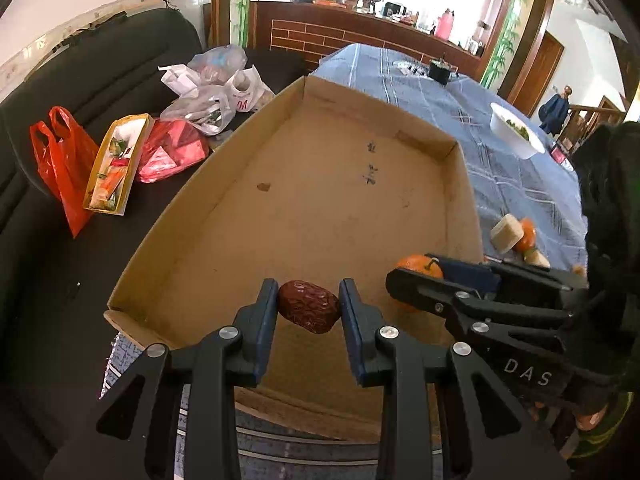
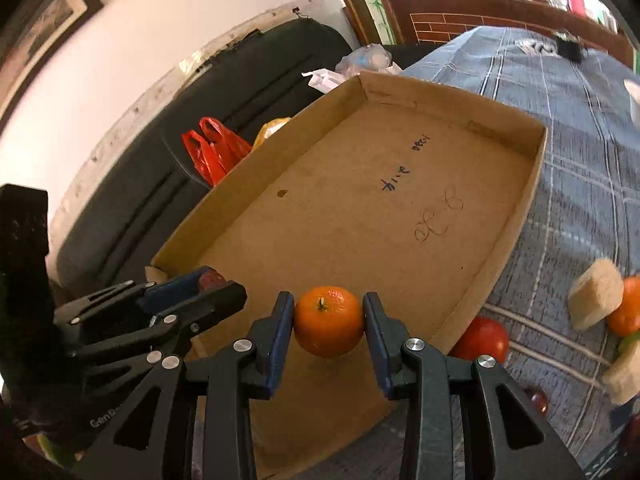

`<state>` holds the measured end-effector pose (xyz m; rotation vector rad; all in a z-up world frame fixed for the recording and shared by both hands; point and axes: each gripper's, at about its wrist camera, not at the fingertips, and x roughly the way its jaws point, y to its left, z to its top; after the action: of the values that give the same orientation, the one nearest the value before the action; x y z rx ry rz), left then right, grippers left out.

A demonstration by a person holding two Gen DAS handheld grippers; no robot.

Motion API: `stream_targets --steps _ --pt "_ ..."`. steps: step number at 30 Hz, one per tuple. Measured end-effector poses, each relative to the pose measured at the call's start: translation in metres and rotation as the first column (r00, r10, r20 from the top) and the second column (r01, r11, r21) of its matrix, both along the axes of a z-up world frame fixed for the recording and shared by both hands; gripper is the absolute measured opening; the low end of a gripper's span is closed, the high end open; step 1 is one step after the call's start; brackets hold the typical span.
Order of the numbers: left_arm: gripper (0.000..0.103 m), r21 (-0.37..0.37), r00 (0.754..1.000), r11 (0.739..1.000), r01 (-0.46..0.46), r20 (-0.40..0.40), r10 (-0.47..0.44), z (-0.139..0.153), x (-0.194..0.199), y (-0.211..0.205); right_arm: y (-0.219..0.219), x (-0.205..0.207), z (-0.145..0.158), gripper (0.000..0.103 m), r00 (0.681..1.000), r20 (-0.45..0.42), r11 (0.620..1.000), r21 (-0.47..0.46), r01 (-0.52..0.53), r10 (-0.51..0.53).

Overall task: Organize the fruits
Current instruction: 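Open left tool to drop the date in the tray while right tool drops the orange, then move left tool to the red tomato while right tool moves to the green grape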

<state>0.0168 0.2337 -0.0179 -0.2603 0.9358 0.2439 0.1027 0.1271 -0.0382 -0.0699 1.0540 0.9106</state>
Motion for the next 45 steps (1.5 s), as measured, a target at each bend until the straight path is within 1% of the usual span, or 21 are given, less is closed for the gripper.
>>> stream_targets --steps 4,7,12,17,20,24,27,30,31,32,33,34,36,37,39,40,41,42,43,44,45 --pt "0.029 -0.007 0.999 1.0 -0.006 -0.036 0.006 -0.008 0.003 0.002 0.006 -0.001 0.0 0.036 0.999 0.049 0.998 -0.058 -0.022 0.025" --pt "0.029 0.009 0.998 1.0 -0.009 -0.057 0.009 -0.011 0.004 0.0 0.009 0.0 -0.001 0.037 0.998 0.049 0.997 -0.073 -0.04 0.044" --pt "0.03 -0.006 0.997 1.0 -0.013 -0.074 0.013 -0.011 0.006 0.0 0.009 0.0 -0.001 0.038 0.997 0.046 0.995 -0.078 -0.054 0.058" --pt "0.042 -0.015 0.996 0.999 -0.033 -0.083 0.032 -0.007 0.004 0.001 0.006 0.002 0.001 0.04 0.998 0.039 0.996 -0.069 -0.054 0.057" --pt "0.052 -0.037 0.997 0.998 -0.054 -0.054 0.052 -0.001 -0.003 0.004 0.0 0.002 0.006 0.041 0.998 0.035 0.997 -0.041 -0.059 0.061" --pt "0.052 -0.079 0.997 0.994 -0.074 0.005 0.075 0.013 -0.017 0.004 -0.016 -0.004 0.017 0.041 0.998 0.033 0.998 0.029 -0.059 0.058" --pt "0.052 -0.103 0.995 0.992 -0.076 0.053 0.082 0.025 -0.028 -0.001 -0.044 -0.012 0.029 0.041 0.999 0.044 0.989 0.144 -0.03 0.024" --pt "0.052 -0.128 0.992 0.99 -0.061 0.102 0.074 0.037 -0.038 -0.012 -0.086 -0.025 0.043 0.043 0.994 0.088 0.946 0.324 0.026 -0.057" --pt "0.052 -0.133 0.991 0.99 -0.054 0.113 0.069 0.039 -0.04 -0.015 -0.103 -0.031 0.048 0.047 0.991 0.1 0.925 0.378 0.046 -0.09" --pt "0.052 -0.137 0.99 0.99 -0.045 0.123 0.062 0.042 -0.041 -0.02 -0.115 -0.034 0.051 0.05 0.987 0.104 0.912 0.404 0.069 -0.121" --pt "0.052 -0.14 0.99 0.99 -0.033 0.133 0.051 0.044 -0.043 -0.026 -0.132 -0.037 0.054 0.051 0.98 0.102 0.894 0.434 0.112 -0.172" --pt "0.052 -0.144 0.989 0.989 -0.017 0.142 0.037 0.046 -0.044 -0.032 -0.143 -0.039 0.056 0.051 0.975 0.094 0.879 0.457 0.138 -0.202" --pt "0.052 -0.143 0.987 0.989 0.025 0.158 -0.003 0.049 -0.045 -0.048 -0.171 -0.042 0.06 0.051 0.966 0.065 0.834 0.52 0.182 -0.252" --pt "0.052 -0.135 0.986 0.989 0.053 0.165 -0.031 0.05 -0.045 -0.06 -0.187 -0.044 0.062 0.051 0.958 0.04 0.809 0.546 0.218 -0.285" --pt "0.052 -0.135 0.983 0.986 0.103 0.166 -0.08 0.05 -0.043 -0.077 -0.212 -0.045 0.064 0.052 0.952 -0.022 0.757 0.601 0.257 -0.305" --pt "0.052 -0.137 0.98 0.981 0.138 0.164 -0.115 0.049 -0.042 -0.088 -0.228 -0.046 0.067 0.054 0.948 -0.047 0.732 0.624 0.274 -0.315" --pt "0.052 -0.139 0.977 0.976 0.165 0.161 -0.142 0.048 -0.04 -0.098 -0.24 -0.046 0.069 0.059 0.942 -0.057 0.716 0.636 0.289 -0.33" --pt "0.052 -0.141 0.971 0.969 0.201 0.156 -0.179 0.045 -0.038 -0.112 -0.254 -0.047 0.072 0.064 0.933 -0.059 0.702 0.642 0.308 -0.355" --pt "0.052 -0.144 0.968 0.965 0.22 0.152 -0.198 0.044 -0.036 -0.119 -0.27 -0.049 0.075 0.073 0.913 -0.053 0.687 0.641 0.342 -0.405" --pt "0.052 -0.146 0.965 0.96 0.239 0.143 -0.218 0.041 -0.034 -0.13 -0.286 -0.053 0.077 0.08 0.884 -0.049 0.668 0.635 0.387 -0.465" --pt "0.052 -0.149 0.963 0.956 0.253 0.136 -0.234 0.039 -0.031 -0.139 -0.297 -0.057 0.079 0.081 0.862 -0.049 0.65 0.636 0.416 -0.504"
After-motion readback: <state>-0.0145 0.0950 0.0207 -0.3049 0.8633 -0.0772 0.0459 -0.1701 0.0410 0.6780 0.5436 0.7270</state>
